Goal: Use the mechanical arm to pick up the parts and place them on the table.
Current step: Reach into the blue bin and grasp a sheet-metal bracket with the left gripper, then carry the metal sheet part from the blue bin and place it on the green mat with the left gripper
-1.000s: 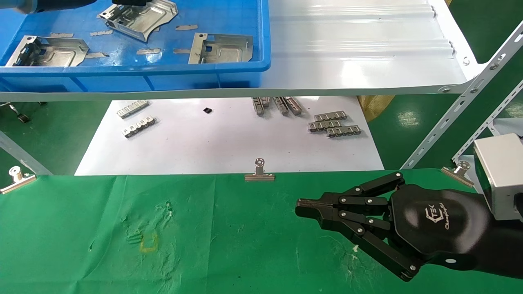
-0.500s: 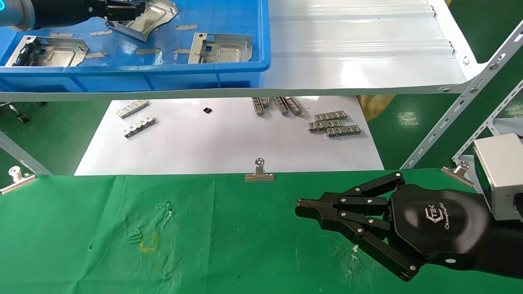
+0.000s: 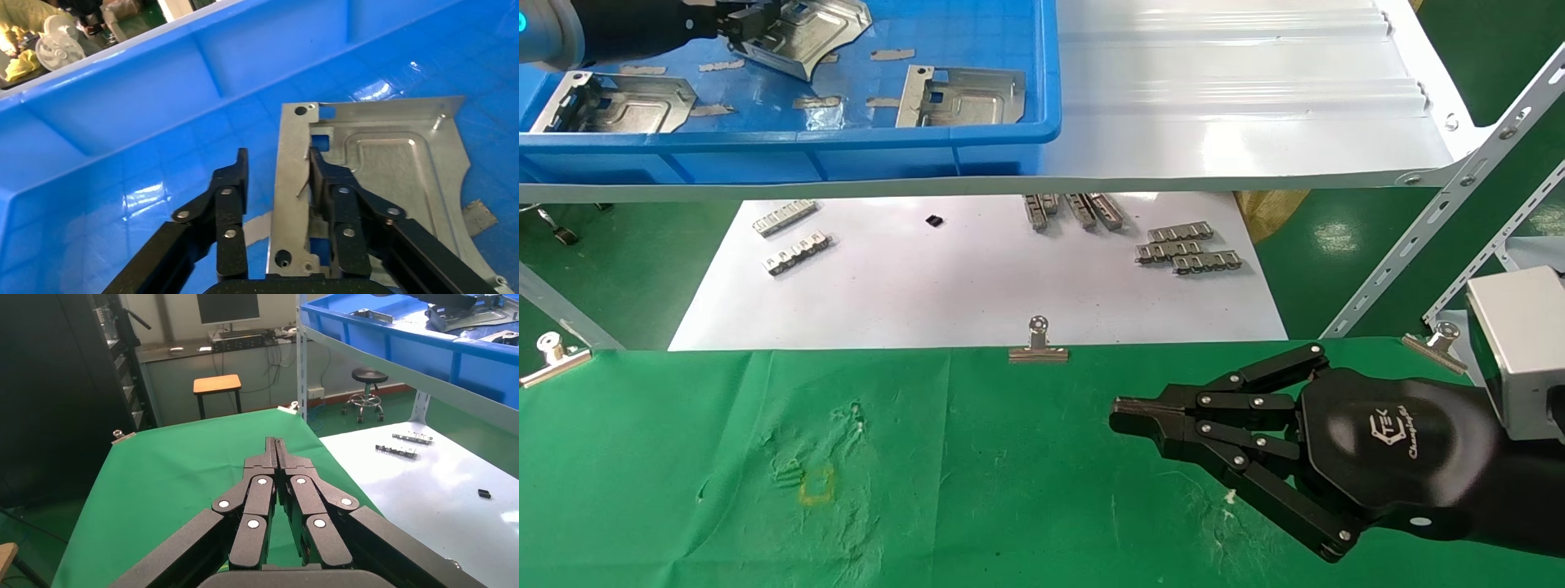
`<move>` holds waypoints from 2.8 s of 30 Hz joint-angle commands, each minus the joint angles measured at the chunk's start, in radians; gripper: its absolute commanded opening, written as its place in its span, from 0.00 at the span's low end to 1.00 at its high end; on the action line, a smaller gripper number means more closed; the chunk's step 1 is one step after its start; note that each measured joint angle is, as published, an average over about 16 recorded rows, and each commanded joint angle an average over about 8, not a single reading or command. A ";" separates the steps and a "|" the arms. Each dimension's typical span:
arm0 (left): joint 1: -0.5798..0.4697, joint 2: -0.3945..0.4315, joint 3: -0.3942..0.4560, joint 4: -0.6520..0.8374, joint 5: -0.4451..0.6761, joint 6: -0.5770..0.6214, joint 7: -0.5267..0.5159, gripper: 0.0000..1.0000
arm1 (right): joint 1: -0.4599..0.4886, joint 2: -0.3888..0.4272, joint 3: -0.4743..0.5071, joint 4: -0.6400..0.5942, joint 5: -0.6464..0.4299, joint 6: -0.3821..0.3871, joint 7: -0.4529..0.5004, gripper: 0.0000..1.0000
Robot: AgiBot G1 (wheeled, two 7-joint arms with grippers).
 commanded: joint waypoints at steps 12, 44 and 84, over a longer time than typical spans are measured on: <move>0.003 -0.011 -0.014 -0.010 -0.020 0.018 -0.014 0.00 | 0.000 0.000 0.000 0.000 0.000 0.000 0.000 1.00; 0.070 -0.336 0.002 -0.482 -0.302 0.925 0.202 0.00 | 0.000 0.000 0.000 0.000 0.000 0.000 0.000 1.00; 0.387 -0.313 0.378 -0.161 -0.265 0.823 0.979 1.00 | 0.000 0.000 0.000 0.000 0.000 0.000 0.000 1.00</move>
